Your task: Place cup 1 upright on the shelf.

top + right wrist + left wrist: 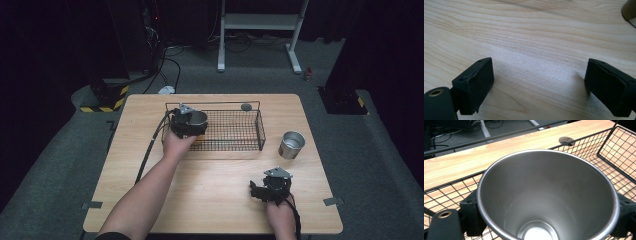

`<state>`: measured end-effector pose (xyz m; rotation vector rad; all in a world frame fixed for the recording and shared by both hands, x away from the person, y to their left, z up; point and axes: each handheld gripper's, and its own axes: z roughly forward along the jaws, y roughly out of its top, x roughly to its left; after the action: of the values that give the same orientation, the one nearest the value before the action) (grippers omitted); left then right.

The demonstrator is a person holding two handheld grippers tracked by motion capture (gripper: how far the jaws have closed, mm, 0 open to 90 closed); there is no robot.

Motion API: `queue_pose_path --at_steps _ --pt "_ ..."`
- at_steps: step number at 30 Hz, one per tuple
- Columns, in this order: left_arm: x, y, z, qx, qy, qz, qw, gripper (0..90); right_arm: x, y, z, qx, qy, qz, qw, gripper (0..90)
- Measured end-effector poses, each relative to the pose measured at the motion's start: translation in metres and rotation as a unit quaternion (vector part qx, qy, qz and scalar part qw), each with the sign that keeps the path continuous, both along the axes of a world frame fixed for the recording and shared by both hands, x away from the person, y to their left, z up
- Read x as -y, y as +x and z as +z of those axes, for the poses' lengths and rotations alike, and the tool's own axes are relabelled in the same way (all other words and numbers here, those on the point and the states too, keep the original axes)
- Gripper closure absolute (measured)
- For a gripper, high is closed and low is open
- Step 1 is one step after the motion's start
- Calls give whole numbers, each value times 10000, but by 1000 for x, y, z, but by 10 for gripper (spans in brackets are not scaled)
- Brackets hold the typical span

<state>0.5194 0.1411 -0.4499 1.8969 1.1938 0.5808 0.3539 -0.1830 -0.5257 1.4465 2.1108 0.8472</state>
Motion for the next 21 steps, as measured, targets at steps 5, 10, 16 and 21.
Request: queue_pose_path --at_steps 5,10,16,21 --pt "-2 0 -1 -89 92 -7 9999 132 0 0 0 -5 20 -2 10000 88" --pt "0 -1 -3 -156 173 -22 9997 132 0 -1 0 -9 19 -3 10000 88" --pt "-1 -1 -5 -196 205 -40 9996 132 0 -1 0 -15 20 7 10000 88" --pt "-2 -3 -5 -201 252 -46 9995 131 0 -1 0 -19 24 13 10000 88"
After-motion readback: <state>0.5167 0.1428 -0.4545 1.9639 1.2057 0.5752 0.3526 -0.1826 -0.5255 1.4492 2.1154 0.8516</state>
